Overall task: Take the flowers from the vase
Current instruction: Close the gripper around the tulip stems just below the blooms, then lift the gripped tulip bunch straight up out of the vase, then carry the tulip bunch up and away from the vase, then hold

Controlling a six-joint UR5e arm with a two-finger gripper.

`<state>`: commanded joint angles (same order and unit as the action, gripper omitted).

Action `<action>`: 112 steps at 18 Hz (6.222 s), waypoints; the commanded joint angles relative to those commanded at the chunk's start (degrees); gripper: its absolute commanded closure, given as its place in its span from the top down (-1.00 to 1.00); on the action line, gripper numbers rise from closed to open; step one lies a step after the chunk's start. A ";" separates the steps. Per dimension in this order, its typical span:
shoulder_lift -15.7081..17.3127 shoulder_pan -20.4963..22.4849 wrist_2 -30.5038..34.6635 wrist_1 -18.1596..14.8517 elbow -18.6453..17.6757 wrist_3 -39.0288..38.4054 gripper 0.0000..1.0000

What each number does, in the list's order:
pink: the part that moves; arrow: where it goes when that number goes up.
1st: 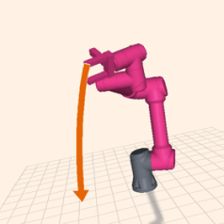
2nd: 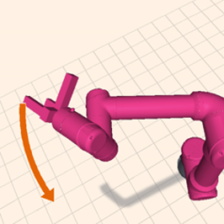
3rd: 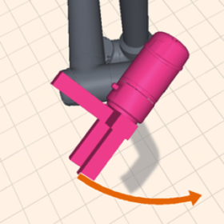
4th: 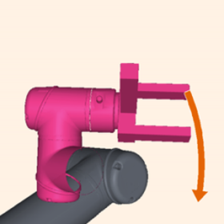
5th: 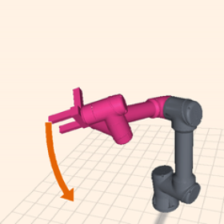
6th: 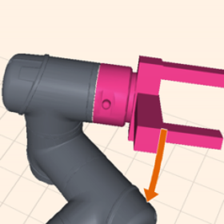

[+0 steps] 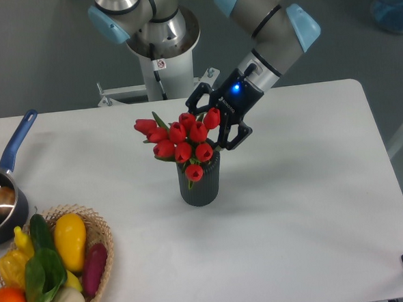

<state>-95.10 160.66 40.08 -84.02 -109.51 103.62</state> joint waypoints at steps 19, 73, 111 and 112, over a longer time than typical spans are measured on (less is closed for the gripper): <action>0.00 0.18 -0.09 -0.53 0.18 -0.44 0.09; 5.45 3.87 -8.53 -5.19 2.55 -7.73 -0.39; 6.24 12.04 -18.46 -4.75 13.10 -27.07 -0.42; 6.15 12.30 -18.54 -4.49 13.10 -26.98 -0.42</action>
<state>-88.94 172.97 21.53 -88.51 -96.42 76.64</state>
